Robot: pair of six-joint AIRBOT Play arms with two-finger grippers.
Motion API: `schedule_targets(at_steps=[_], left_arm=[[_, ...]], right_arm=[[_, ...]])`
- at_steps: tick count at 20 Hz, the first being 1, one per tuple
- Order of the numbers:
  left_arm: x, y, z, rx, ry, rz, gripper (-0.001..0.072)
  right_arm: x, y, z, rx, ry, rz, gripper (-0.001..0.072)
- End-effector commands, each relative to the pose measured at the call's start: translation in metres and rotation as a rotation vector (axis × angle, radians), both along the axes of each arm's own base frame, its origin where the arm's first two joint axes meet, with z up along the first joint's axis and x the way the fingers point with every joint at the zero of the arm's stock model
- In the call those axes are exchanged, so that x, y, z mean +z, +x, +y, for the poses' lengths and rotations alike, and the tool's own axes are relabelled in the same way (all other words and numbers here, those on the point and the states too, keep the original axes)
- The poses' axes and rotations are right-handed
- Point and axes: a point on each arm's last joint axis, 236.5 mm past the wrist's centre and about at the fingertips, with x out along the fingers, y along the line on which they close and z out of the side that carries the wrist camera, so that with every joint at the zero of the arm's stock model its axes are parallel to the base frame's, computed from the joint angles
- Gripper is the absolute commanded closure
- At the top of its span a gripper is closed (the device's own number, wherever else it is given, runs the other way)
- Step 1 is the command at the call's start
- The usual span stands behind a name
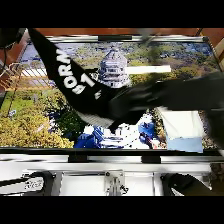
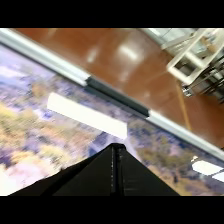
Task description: Fold the shirts.
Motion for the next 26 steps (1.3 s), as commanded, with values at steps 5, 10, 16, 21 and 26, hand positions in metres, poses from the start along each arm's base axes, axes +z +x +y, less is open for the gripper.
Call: schedule_targets(at_steps=[5, 10, 16, 21, 26], left_arm=[[-0.046, -0.030, 0.071, 0.030, 0.015, 0.204, 0.0647], [-0.060, -0.045, 0.089, 0.021, 0.038, 0.268, 0.0001], [-0.178, -0.181, 0.070, -0.225, 0.220, 0.985, 0.0123], [-0.241, -0.289, 0.001, -0.387, 0.155, 1.169, -0.0009], [-0.307, -0.394, -0.072, -0.563, 0.004, 1.310, -0.0009]], right_arm=[[-0.118, -0.013, 0.049, 0.086, -0.145, 0.152, 0.0097], [-0.006, 0.150, -0.095, -0.398, -0.087, -0.139, 0.0097], [-0.072, 0.202, -0.268, -0.721, -0.221, 0.129, 0.0095], [-0.143, 0.200, -0.264, -0.643, -0.290, 0.315, 0.0095], [-0.170, 0.204, -0.232, -0.551, -0.294, 0.330, 0.0095]])
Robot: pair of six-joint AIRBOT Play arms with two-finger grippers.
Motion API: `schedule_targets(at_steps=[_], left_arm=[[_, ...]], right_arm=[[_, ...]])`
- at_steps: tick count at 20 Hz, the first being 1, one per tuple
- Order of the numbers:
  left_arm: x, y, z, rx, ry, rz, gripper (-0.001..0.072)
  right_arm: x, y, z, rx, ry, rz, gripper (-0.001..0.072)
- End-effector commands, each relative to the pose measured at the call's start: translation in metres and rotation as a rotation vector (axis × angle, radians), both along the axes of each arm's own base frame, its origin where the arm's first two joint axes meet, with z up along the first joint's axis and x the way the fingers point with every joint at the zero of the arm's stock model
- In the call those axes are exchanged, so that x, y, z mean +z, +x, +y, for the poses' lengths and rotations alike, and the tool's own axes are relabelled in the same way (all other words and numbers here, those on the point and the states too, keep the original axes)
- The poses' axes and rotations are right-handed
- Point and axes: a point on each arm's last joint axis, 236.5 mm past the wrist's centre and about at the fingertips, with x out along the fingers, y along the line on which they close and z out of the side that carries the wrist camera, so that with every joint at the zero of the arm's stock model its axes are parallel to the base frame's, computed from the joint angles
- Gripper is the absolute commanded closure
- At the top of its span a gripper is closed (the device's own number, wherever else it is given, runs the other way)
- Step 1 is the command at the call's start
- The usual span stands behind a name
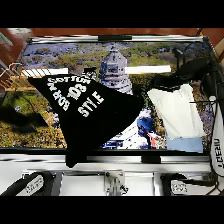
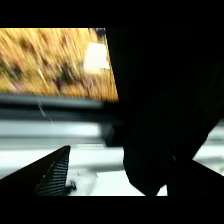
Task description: Fold the shirts.
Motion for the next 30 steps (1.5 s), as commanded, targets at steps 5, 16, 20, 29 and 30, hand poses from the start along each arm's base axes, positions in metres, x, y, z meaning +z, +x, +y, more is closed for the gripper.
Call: schedule_targets(at_steps=[5, 16, 20, 29, 30], left_arm=[[-0.067, -0.081, -0.087, -0.022, -0.181, 0.140, -0.0008], [-0.111, -0.054, -0.104, -0.006, -0.092, 0.060, 0.0213], [-0.113, -0.045, -0.095, -0.088, -0.055, 0.004, 0.0648], [-0.006, -0.027, 0.102, -0.199, 0.654, -0.076, 0.0648], [-0.003, -0.036, 0.116, -0.123, 0.657, -0.062, 0.0648]], right_arm=[[-0.023, -0.005, 0.026, 0.098, -0.001, 0.037, 0.0096], [-0.024, -0.010, 0.026, 0.091, 0.006, 0.065, 0.0095], [-0.025, -0.014, 0.026, 0.090, 0.005, 0.084, 0.0096], [-0.092, -0.029, 0.042, 0.129, 0.041, 0.282, 0.0085], [-0.099, -0.033, 0.049, 0.155, 0.036, 0.295, 0.0085]])
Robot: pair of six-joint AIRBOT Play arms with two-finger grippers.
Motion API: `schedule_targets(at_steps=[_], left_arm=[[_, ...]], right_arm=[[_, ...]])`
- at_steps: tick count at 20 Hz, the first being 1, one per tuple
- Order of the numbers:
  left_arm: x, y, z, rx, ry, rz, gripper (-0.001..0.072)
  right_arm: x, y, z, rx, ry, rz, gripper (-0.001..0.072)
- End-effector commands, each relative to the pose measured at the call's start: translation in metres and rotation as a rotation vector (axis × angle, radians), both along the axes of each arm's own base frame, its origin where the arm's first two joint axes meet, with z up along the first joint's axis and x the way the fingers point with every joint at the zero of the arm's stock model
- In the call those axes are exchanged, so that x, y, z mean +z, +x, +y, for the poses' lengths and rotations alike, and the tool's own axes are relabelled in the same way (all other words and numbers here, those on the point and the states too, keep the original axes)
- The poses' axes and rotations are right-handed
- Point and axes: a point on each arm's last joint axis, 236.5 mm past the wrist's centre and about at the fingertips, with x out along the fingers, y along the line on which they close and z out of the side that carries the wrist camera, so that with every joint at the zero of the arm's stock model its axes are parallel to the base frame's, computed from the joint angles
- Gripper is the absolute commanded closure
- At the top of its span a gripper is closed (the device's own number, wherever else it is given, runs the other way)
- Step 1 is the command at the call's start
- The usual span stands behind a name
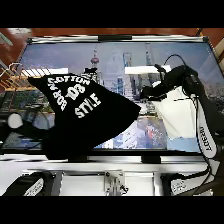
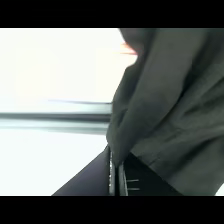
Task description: Fold the shirts.
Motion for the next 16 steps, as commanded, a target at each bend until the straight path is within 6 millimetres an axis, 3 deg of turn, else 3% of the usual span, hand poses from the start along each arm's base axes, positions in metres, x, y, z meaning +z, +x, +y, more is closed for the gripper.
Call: schedule_targets(at_steps=[1, 6, 7, 9, 10, 16], left_arm=[[0.033, -0.027, 0.081, 0.162, 0.185, 0.005, 0.0648], [0.025, -0.035, 0.111, 0.277, 0.170, 0.020, 0.0646], [0.022, -0.034, 0.112, 0.303, 0.164, 0.021, 0.0584], [0.015, -0.025, 0.104, 0.306, 0.117, 0.011, 0.0207], [0.014, -0.020, 0.098, 0.307, 0.090, -0.004, 0.0159], [0.023, 0.013, 0.090, 0.311, 0.035, -0.136, 0.0160]], right_arm=[[-0.024, -0.012, 0.022, 0.065, 0.013, 0.065, 0.0085], [-0.039, -0.026, 0.068, 0.169, 0.003, 0.065, 0.0085], [-0.042, -0.029, 0.075, 0.184, 0.002, 0.067, 0.0085], [-0.047, -0.036, 0.089, 0.215, -0.001, 0.078, 0.0085], [-0.049, -0.040, 0.095, 0.228, -0.001, 0.085, 0.0085], [-0.064, -0.076, 0.122, 0.323, -0.006, 0.179, 0.0084]])
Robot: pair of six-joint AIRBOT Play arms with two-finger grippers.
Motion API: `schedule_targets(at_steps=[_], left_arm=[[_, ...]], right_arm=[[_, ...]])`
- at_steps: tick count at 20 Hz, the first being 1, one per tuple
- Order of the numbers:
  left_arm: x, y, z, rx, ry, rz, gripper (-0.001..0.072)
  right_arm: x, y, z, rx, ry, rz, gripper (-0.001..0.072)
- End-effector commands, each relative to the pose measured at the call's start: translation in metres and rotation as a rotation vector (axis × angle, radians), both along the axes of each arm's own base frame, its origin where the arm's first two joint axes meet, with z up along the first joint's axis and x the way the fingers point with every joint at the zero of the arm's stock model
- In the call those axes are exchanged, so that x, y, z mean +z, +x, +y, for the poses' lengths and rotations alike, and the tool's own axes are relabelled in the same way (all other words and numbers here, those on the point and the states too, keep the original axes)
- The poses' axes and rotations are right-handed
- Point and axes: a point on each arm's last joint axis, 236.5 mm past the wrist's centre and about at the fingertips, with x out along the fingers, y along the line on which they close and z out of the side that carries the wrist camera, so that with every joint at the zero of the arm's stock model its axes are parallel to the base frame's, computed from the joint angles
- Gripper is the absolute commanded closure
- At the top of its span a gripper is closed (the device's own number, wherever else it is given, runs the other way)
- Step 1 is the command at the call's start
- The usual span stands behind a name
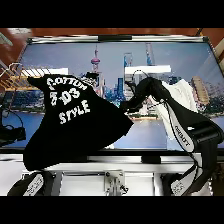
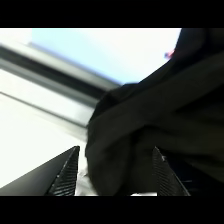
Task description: Fold the shirts.
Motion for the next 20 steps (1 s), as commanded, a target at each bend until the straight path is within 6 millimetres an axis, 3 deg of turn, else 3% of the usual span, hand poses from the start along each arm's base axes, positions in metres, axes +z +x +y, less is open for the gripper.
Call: schedule_targets(at_steps=[1, 4, 5, 6, 7, 10, 13, 15, 17, 20], left_arm=[[0.005, 0.021, -0.003, 0.004, -0.019, -0.089, 0.0160], [0.007, 0.035, -0.013, 0.008, -0.062, -0.148, 0.0165], [0.007, 0.039, -0.017, 0.008, -0.076, -0.166, 0.0168], [0.008, 0.044, -0.020, 0.009, -0.088, -0.185, 0.0171], [0.009, 0.048, -0.023, 0.010, -0.100, -0.204, 0.0177], [0.013, 0.061, -0.036, 0.002, -0.139, -0.254, 0.0177], [0.017, 0.075, -0.048, -0.021, -0.163, -0.305, 0.0178], [0.019, 0.083, -0.058, -0.040, -0.181, -0.328, 0.0178], [0.021, 0.088, -0.073, -0.056, -0.222, -0.346, 0.0177], [0.026, 0.099, -0.095, -0.087, -0.270, -0.388, 0.0178]], right_arm=[[-0.007, -0.024, 0.014, 0.053, -0.019, 0.066, 0.0085], [-0.016, -0.030, 0.014, 0.052, -0.064, 0.085, 0.0090], [-0.017, -0.031, 0.014, 0.056, -0.070, 0.085, 0.0238], [-0.017, -0.030, 0.014, 0.059, -0.071, 0.080, 0.0510], [-0.017, -0.029, 0.014, 0.057, -0.072, 0.075, 0.0631], [-0.002, -0.018, 0.004, 0.088, -0.099, 0.027, 0.0632], [0.052, 0.013, -0.032, 0.041, -0.123, -0.092, 0.0632], [0.086, 0.021, -0.086, -0.016, -0.203, -0.143, 0.0632], [0.111, 0.013, -0.146, -0.117, -0.279, -0.116, 0.0633], [0.139, -0.006, -0.193, -0.272, -0.264, -0.092, 0.0633]])
